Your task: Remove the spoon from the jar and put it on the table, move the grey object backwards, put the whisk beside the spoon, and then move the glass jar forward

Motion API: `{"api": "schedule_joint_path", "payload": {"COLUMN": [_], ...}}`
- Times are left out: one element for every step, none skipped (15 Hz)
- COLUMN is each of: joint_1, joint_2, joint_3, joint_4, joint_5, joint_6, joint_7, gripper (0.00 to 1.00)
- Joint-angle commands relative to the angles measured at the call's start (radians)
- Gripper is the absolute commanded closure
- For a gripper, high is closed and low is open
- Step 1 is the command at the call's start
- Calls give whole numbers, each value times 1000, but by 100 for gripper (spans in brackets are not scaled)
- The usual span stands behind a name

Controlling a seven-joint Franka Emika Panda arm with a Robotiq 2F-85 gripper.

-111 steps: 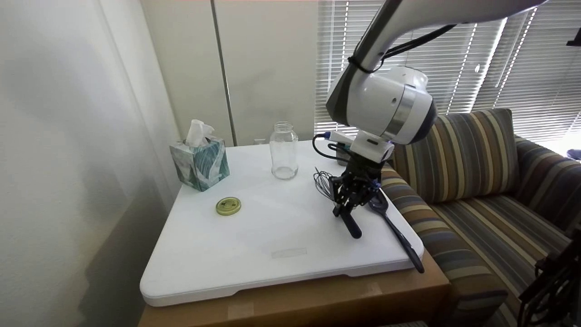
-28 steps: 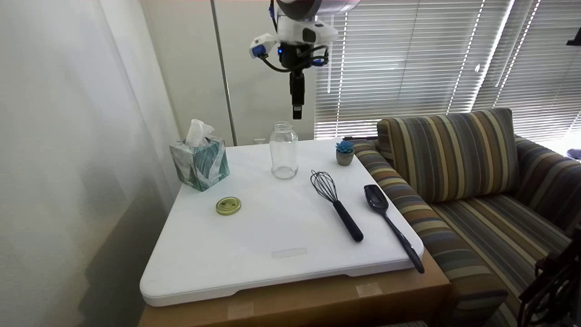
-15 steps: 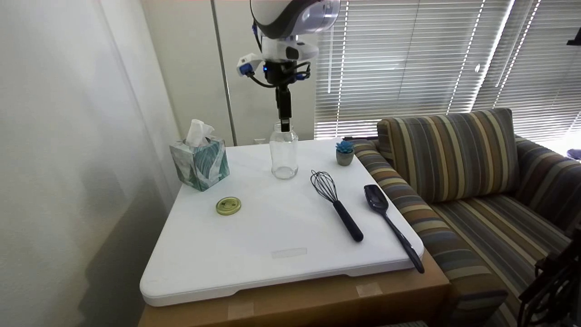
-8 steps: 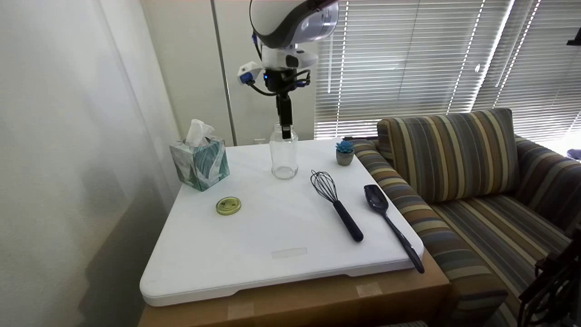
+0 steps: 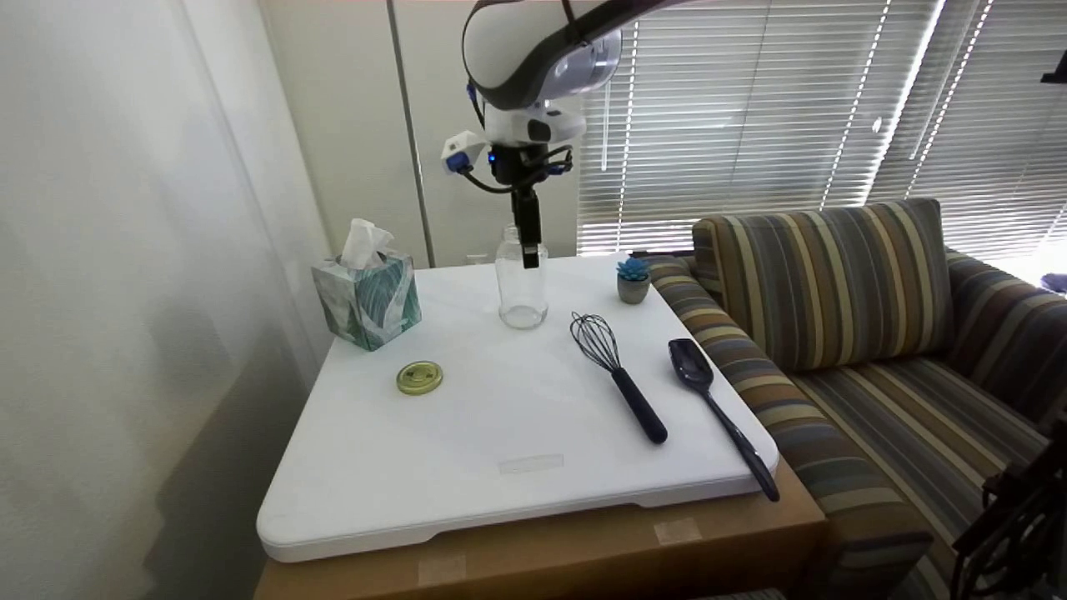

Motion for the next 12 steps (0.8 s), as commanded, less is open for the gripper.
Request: {"api": "schedule_joint_path", "payload": {"joint_1": [-21, -23, -25, -27, -28, -29, -30, -31, -32, -33, -31, -31], "joint_2": [46, 54, 62, 71, 77, 83, 91, 98, 98, 103, 95, 98], "joint_3": [12, 14, 14, 15, 14, 14, 14, 14, 16, 16, 16, 17], "joint_4": [66, 74, 82, 93, 100, 109, 121, 131, 131, 140, 125, 130], "joint_5": [17, 19, 20, 20, 20, 19, 19, 19, 16, 16, 16, 15], "joint_6": [-39, -42, -46, -49, -53, -57, -63, -68, -68, -73, -65, -67], "joint_7": [-23, -25, -24, -25, -25, -25, -25, -25, -25, -25, -25, -25], "gripper": [5, 26, 29, 31, 39, 45, 53, 60, 67, 74, 81, 88]}}
